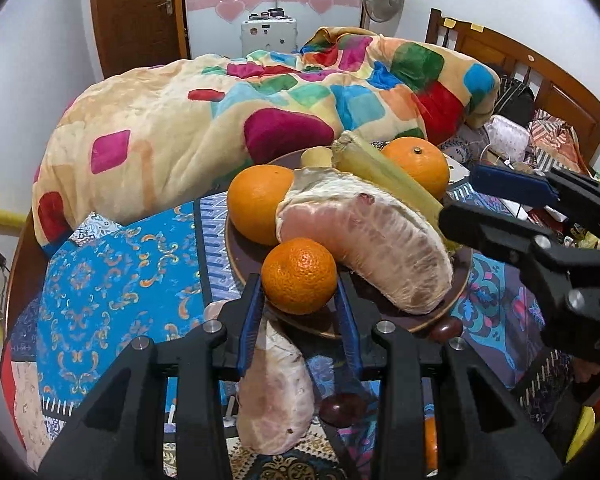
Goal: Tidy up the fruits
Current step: 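Lower the pomelo segment onto the plate with the right gripper while the left lowers the tangerine there, then grasp a second pomelo segment with the left gripper while the right moves toward a dark red plum, then grasp the dark red plum with the right gripper while the left carries the segment toward the plate, then place the plum on the plate with the right gripper while the left sets the segment there and opens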
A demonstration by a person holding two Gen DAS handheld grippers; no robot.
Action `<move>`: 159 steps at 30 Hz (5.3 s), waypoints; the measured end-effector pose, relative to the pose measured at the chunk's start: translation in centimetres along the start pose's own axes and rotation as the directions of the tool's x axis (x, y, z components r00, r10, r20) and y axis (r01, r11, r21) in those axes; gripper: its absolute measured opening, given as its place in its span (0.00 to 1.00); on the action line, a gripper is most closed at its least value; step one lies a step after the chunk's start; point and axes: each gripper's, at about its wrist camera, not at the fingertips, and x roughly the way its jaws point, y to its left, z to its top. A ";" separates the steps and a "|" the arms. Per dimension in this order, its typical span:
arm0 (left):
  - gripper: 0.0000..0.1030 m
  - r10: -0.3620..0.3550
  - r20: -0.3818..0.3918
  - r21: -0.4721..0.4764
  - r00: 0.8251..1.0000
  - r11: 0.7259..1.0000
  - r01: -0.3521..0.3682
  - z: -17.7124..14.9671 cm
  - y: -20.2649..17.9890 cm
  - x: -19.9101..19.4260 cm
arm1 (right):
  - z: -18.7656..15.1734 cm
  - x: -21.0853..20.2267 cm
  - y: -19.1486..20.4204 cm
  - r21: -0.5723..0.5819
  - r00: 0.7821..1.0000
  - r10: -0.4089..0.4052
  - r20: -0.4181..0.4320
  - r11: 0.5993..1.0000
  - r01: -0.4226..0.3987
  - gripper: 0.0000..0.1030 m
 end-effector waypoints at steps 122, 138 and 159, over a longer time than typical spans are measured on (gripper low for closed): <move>0.21 0.055 0.144 0.096 0.988 0.993 -0.070 6.0 -5.0 -0.7 | -2.5 2.7 -6.5 0.067 0.991 0.033 -0.128 0.997 -0.024 0.20; 0.25 -0.020 0.147 0.061 0.989 0.998 0.011 5.2 -5.0 -3.6 | -2.1 -0.3 -5.9 0.041 0.996 -0.017 -0.085 0.999 0.021 0.36; 0.46 0.001 0.177 -0.072 0.984 0.997 0.012 -3.5 -0.9 -14.4 | -3.8 -9.2 1.4 0.013 0.999 0.003 0.047 1.000 -0.004 0.43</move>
